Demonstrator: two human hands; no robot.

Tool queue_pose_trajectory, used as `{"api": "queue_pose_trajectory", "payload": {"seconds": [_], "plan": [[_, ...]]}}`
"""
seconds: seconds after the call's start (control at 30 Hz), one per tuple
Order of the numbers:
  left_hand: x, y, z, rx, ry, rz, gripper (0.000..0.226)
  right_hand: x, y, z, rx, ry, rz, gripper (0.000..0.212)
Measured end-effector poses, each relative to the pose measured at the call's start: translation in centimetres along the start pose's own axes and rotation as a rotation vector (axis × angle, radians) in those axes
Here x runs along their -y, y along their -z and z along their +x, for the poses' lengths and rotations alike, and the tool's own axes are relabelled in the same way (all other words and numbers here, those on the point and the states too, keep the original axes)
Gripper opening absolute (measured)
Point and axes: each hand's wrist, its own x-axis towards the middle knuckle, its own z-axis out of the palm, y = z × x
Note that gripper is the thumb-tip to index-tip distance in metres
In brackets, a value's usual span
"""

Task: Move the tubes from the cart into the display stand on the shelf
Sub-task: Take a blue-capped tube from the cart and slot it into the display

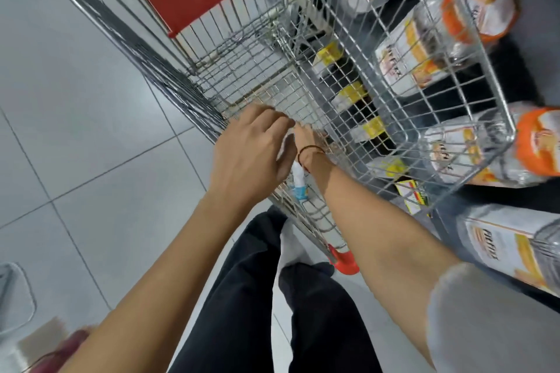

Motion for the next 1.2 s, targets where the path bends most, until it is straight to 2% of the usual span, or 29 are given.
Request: {"api": "queue_pose_trajectory", "payload": {"seconds": [0.07,0.27,0.4,0.5,0.77,0.9,1.0,1.2], "plan": [[0.1,-0.1,0.0,-0.021,-0.011,0.007,0.019,-0.2,-0.8,0.4,0.035,0.029,-0.033,0.035],[0.0,-0.4,-0.1,-0.035,0.005,0.031,0.016,-1.2,0.4,-1.4,-0.018,0.027,0.019,0.018],[-0.1,-0.2,-0.1,0.007,0.044,0.011,0.018,-2.1,2.9,-4.2,-0.001,0.049,0.077,0.035],[-0.2,-0.1,-0.1,0.041,0.062,0.019,0.021,-3.1,4.3,-7.0,-0.024,0.029,0.041,0.031],[-0.6,0.8,-0.2,0.082,0.061,0.001,0.018,-4.7,11.9,-15.6,-0.27,0.055,0.213,0.033],[-2.3,1.3,0.1,0.089,0.057,-0.067,0.024,-6.3,17.3,-20.8,-0.41,0.064,0.262,0.035],[-5.6,1.6,1.6,0.08,-0.042,-0.101,0.027,-7.7,21.3,-25.1,-0.531,0.052,0.258,0.035],[-15.7,2.3,5.3,0.036,-0.354,-0.183,0.034,-11.1,27.1,-34.6,-0.812,-0.029,0.269,0.037]]}}
